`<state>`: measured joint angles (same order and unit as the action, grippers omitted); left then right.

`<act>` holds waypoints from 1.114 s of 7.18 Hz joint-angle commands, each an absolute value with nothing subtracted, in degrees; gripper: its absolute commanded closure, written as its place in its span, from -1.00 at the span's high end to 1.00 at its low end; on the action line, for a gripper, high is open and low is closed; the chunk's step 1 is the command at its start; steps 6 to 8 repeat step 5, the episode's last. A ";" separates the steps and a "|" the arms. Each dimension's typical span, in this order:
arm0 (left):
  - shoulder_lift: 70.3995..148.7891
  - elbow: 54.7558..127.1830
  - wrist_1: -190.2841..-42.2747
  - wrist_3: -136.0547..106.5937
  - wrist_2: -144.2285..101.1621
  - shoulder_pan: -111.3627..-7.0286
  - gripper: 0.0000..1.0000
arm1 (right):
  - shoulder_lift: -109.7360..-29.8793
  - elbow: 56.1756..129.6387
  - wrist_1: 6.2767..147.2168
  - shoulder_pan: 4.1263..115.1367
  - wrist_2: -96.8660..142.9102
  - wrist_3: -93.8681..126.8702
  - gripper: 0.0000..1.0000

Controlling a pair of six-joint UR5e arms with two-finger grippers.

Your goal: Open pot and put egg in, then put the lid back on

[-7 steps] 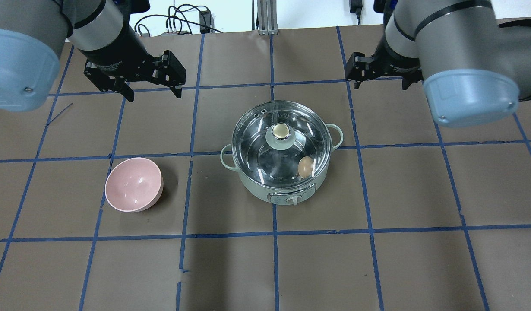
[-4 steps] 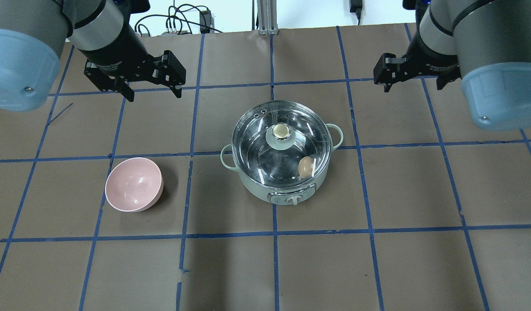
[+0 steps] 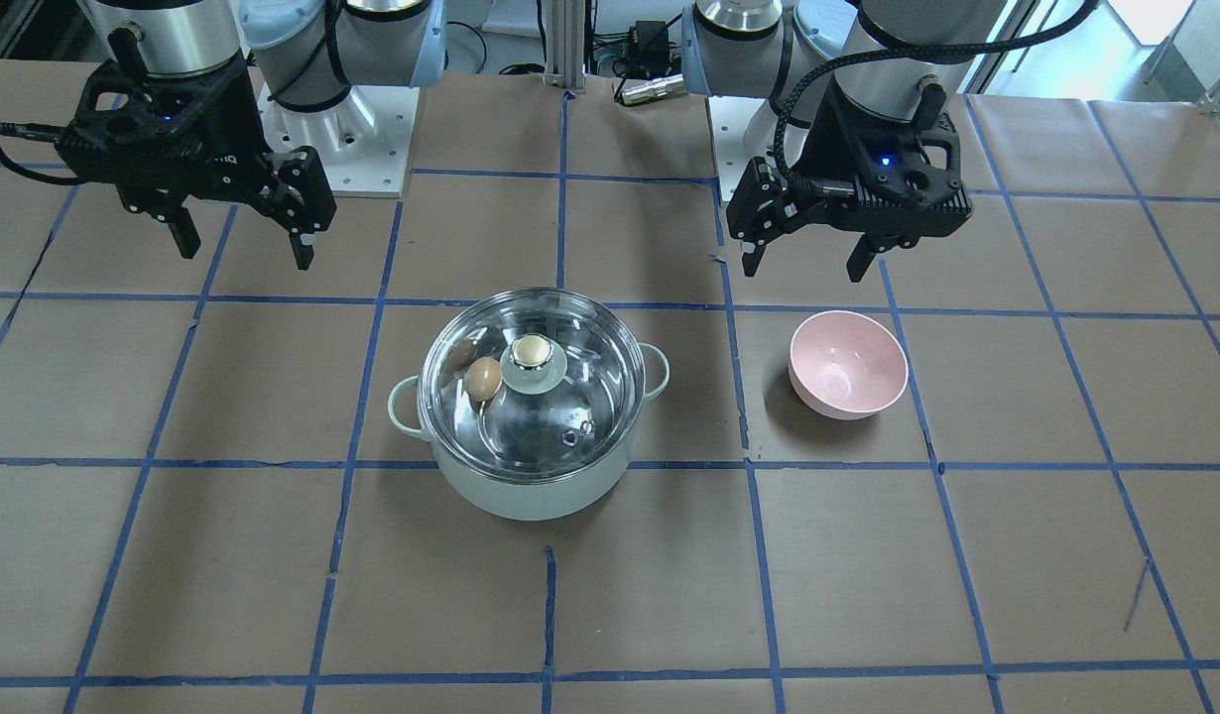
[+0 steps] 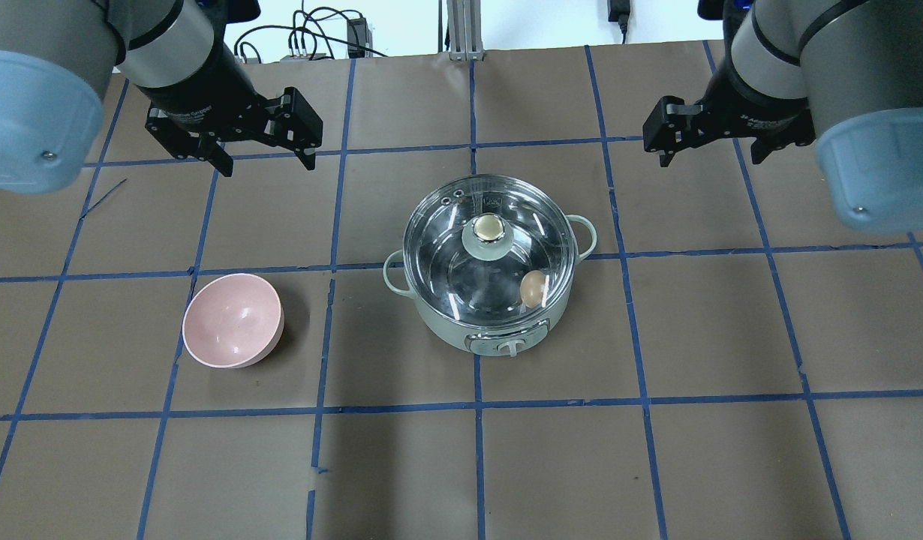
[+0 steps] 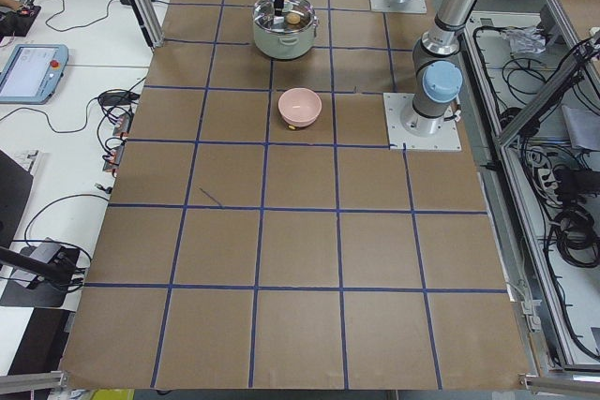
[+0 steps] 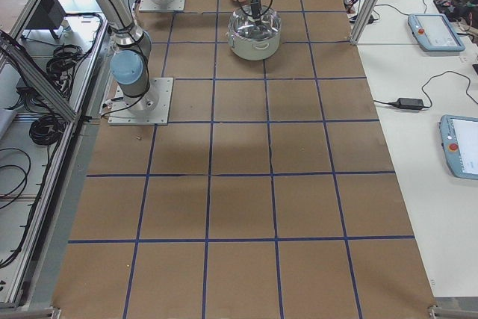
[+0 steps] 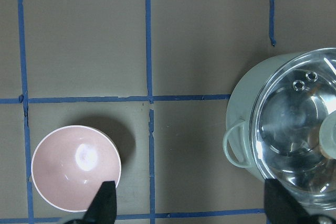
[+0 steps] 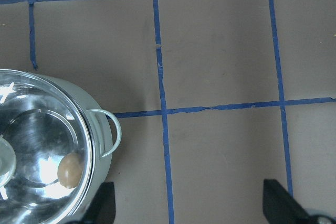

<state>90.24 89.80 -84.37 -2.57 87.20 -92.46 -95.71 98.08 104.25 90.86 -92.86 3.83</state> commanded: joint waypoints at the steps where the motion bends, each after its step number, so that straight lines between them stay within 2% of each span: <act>1: 90.26 89.82 -84.37 -2.55 87.19 -92.46 1.00 | -95.98 98.44 104.06 90.88 -92.64 3.78 1.00; 8: 90.35 89.74 -84.02 -2.64 87.10 -92.46 1.00 | -95.89 98.61 103.89 90.88 -92.55 3.95 1.00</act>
